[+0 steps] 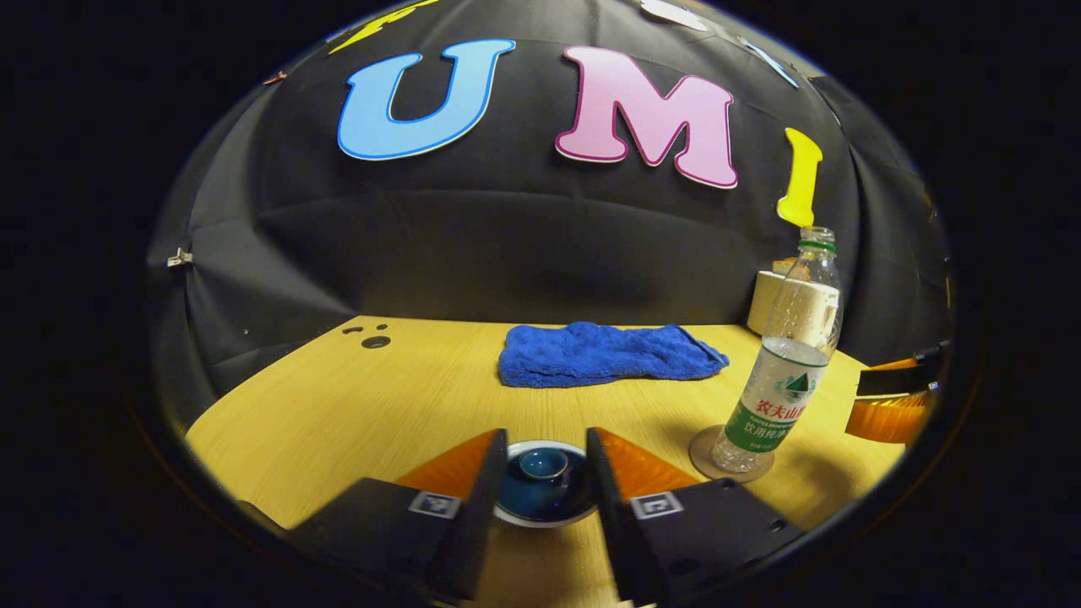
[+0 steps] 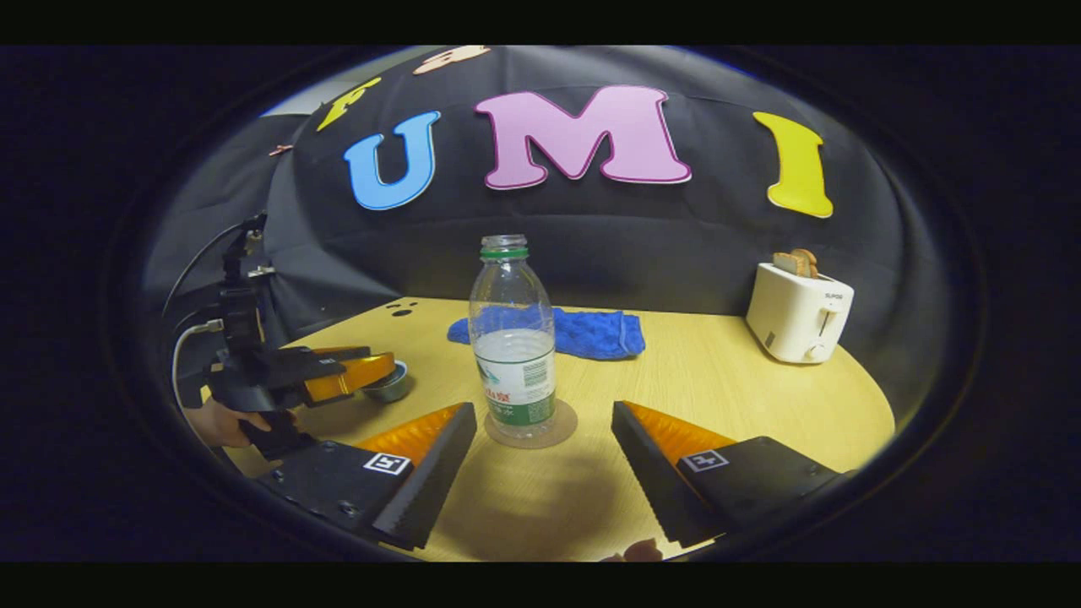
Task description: Open the teacup lid with one hand, grasp the water bottle and pour water into the teacup with the other hand; after pouring, place the water bottle on the coaster and then close the teacup lid.
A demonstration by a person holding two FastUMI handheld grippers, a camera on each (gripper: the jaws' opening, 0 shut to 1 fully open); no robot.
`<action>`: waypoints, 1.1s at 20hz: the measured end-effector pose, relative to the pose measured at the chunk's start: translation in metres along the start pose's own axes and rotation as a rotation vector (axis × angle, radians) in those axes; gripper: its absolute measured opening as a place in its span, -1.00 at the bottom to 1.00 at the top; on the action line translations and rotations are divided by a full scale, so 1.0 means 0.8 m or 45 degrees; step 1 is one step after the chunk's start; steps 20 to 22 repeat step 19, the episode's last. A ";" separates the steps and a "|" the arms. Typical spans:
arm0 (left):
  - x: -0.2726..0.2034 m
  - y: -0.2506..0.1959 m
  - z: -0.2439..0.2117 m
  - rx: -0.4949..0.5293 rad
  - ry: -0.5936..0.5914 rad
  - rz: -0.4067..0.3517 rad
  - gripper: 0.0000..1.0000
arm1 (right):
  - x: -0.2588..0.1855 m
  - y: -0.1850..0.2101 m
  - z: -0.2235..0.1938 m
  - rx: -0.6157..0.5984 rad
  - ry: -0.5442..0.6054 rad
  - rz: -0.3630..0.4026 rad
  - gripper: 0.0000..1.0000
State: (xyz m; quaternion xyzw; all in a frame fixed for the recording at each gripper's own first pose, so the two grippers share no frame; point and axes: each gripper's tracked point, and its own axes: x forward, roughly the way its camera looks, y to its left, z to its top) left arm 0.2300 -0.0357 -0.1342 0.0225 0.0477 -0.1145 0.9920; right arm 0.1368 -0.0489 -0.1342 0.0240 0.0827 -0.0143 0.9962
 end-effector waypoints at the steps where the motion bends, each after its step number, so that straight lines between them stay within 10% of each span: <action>1: -0.008 0.000 0.011 -0.004 -0.015 0.006 0.58 | -0.007 -0.003 0.008 0.005 0.000 -0.008 0.99; 4: -0.050 0.001 0.059 -0.004 -0.062 0.029 0.95 | -0.035 -0.018 0.049 0.026 -0.029 -0.042 0.99; 13: -0.240 -0.017 0.196 0.018 -0.161 0.191 0.95 | -0.180 -0.053 0.182 0.038 -0.214 -0.141 0.99; 22: -0.329 -0.044 0.254 0.002 -0.264 0.167 0.96 | -0.261 -0.037 0.193 0.066 -0.239 -0.170 0.99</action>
